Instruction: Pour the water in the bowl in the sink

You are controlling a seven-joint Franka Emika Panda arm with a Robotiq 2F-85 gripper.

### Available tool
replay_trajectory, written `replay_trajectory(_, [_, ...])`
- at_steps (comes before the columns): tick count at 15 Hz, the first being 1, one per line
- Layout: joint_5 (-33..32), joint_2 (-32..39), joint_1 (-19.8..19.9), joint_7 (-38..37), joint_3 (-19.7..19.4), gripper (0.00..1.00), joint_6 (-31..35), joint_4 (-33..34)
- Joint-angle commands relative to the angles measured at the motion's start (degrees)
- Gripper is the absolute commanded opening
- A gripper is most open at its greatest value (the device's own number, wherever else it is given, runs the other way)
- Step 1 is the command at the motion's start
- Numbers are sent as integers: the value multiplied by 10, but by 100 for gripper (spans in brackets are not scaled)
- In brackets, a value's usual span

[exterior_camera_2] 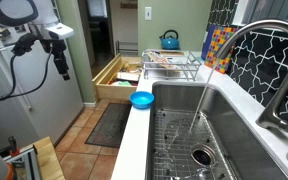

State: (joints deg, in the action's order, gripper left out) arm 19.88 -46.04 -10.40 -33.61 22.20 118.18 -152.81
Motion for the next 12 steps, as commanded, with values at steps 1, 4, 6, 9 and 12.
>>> replay_trajectory(1, [-3,1,-3,-2,-3,100,-1,1])
replay_trajectory(4, [-35,19,33,0,-5,100,37,8])
replay_trajectory(6, [-69,41,73,-7,-10,100,81,15])
replay_trajectory(9, [-123,62,145,-40,-18,100,167,12])
replay_trajectory(12, [-146,100,192,-79,-29,100,242,15])
